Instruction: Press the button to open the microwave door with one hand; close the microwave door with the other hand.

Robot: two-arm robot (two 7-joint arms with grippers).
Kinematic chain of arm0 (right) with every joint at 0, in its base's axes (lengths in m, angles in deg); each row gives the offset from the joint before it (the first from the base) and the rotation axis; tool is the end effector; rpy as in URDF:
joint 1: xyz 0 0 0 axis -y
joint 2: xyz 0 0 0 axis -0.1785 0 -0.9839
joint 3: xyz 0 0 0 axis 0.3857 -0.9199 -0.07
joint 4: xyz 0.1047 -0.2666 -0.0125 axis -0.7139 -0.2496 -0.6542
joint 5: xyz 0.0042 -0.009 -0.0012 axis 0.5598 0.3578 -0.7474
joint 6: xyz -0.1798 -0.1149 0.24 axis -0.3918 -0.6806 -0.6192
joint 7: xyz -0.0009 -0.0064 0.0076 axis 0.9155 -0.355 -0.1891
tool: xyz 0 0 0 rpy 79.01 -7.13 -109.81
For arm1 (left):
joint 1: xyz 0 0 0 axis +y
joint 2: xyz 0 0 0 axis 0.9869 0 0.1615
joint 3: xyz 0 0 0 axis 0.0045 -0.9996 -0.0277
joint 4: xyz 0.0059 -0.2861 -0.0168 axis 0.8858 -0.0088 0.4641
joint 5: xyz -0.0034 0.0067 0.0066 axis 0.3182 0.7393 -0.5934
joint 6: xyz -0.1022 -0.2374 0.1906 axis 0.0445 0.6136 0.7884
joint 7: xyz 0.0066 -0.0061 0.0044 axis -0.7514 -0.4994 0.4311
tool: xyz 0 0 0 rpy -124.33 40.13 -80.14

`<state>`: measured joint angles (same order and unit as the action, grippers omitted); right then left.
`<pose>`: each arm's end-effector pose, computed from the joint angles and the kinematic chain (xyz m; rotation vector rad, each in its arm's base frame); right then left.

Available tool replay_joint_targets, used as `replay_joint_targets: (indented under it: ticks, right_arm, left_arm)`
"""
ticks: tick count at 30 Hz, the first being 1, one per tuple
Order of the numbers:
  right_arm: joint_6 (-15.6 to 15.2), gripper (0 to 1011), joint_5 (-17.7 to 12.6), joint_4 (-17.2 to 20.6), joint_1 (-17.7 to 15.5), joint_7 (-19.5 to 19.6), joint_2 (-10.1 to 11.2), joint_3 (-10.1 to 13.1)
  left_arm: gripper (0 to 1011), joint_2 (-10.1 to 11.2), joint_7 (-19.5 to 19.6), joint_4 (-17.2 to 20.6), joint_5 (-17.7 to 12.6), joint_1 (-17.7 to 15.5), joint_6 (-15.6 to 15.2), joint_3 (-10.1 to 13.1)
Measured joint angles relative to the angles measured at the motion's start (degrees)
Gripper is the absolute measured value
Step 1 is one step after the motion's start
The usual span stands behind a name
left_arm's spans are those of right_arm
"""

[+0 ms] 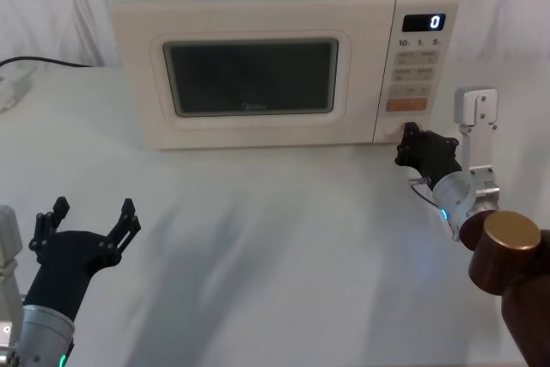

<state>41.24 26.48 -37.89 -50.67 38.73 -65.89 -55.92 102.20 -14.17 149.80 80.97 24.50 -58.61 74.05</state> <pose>0.4686 0.0147 -0.3254 -0.0233 0.0571 -1.3802 0.2662 0.0354 -0.2820 -0.0380 0.0140 1.4460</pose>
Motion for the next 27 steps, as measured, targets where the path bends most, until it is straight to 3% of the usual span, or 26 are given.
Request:
replay_joint_targets:
  ticks: [27]
  right_arm:
    - [1.36, 0, 0.29, -4.64, 2.81, -0.26, -0.60, -0.01]
  left_arm:
    - [1001, 0.00, 0.00, 0.00, 0.00, 0.00, 0.00, 0.00]
